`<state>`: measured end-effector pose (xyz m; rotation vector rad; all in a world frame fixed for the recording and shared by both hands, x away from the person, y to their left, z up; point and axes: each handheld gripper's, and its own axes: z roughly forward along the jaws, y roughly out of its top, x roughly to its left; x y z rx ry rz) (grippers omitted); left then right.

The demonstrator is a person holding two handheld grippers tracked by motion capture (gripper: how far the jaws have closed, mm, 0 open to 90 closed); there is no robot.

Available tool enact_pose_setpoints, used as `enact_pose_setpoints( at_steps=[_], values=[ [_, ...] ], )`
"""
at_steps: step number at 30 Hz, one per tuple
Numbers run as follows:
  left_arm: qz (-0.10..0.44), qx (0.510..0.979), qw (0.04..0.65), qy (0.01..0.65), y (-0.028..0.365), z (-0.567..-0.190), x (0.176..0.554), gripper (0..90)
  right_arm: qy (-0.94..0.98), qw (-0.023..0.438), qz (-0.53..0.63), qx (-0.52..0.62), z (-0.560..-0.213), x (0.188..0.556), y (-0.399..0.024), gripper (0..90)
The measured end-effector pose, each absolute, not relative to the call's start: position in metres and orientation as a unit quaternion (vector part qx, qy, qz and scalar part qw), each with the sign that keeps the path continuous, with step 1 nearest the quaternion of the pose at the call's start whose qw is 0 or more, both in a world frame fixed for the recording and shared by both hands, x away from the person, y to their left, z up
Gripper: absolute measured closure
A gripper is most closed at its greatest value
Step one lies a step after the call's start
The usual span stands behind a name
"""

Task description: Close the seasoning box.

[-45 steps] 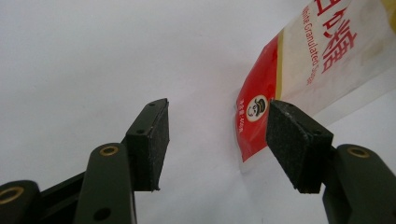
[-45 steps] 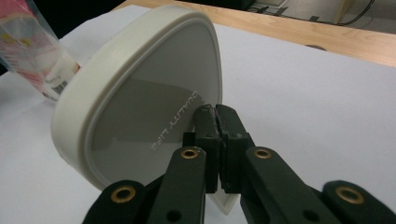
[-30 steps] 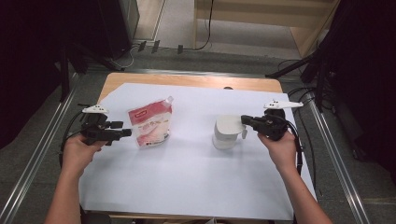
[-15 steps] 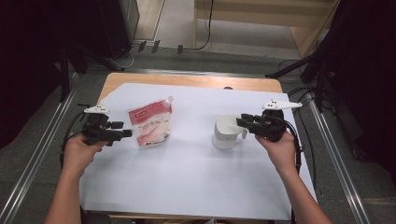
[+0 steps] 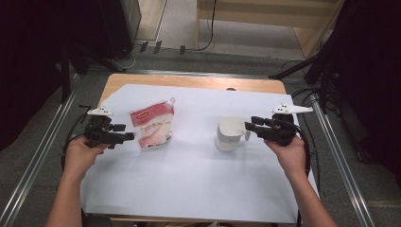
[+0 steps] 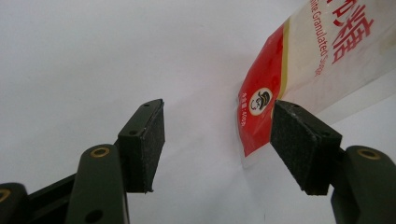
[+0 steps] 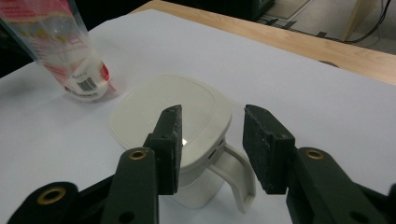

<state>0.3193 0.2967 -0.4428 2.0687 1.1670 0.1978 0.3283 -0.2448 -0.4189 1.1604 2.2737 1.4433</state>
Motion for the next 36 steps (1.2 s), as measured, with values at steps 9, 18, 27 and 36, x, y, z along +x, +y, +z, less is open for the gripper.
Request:
enact_pose_setpoints(
  at_steps=[9, 18, 27, 36],
  values=[
    [0.077, 0.805, 0.372, 0.455, 0.299, -0.443, 0.319, 36.4, 0.765, 0.121, 0.492, 0.397, -0.422, 0.326, -0.260, 57.1],
    [0.074, 0.802, 0.372, 0.462, 0.302, -0.443, 0.320, 36.2, 0.763, 0.132, 0.479, 0.412, -0.433, 0.326, -0.276, 51.3],
    [0.074, 0.801, 0.372, 0.463, 0.301, -0.444, 0.320, 36.2, 0.753, 0.130, 0.476, 0.436, -0.446, 0.328, -0.289, 50.6],
    [0.073, 0.800, 0.371, 0.465, 0.301, -0.444, 0.320, 36.0, 0.752, 0.126, 0.465, 0.449, -0.455, 0.332, -0.294, 50.2]
  ],
)
